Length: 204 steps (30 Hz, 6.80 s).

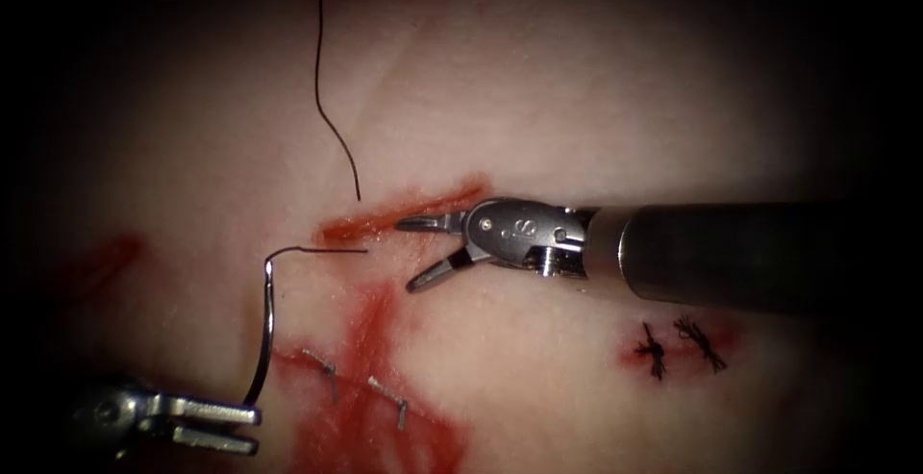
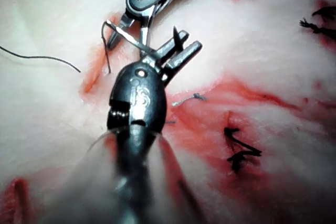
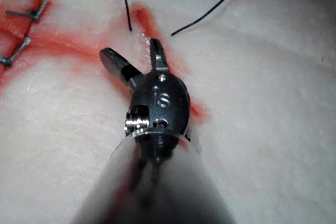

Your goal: Wound Closure

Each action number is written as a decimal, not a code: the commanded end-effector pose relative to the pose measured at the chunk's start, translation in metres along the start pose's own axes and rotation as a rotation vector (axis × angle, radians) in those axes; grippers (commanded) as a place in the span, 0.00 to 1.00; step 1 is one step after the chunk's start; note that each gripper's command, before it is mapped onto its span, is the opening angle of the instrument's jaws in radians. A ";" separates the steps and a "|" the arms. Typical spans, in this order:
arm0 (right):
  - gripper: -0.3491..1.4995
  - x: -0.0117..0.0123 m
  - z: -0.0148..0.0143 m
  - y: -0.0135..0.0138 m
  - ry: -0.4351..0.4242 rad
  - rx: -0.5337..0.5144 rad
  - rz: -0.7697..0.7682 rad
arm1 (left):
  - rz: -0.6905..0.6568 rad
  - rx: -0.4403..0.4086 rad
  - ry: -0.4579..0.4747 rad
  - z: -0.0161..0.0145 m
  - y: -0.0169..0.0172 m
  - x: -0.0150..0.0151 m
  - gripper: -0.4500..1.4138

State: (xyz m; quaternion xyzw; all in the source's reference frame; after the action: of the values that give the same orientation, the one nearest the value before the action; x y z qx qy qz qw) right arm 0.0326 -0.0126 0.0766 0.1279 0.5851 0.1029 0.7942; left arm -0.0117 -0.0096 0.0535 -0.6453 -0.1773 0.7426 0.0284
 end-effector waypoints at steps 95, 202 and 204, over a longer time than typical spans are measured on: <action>0.84 0.0021 0.0012 -0.0058 -0.005 -0.025 -0.142 | -0.138 0.607 -0.076 -0.0122 -0.0016 -0.0108 0.00; 0.86 0.0043 0.0008 -0.0066 0.037 -0.066 -0.201 | 0.036 0.860 -0.377 -0.0120 -0.0071 -0.0187 0.00; 0.86 0.0035 0.0017 -0.0061 0.038 -0.067 -0.251 | 0.035 0.849 -0.369 -0.0116 -0.0071 -0.0187 0.00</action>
State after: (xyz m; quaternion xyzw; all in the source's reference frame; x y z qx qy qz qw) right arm 0.0345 -0.0173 0.0713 0.0221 0.6067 0.0240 0.7943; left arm 0.0015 -0.0055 0.0714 -0.4363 0.1519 0.8522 0.2455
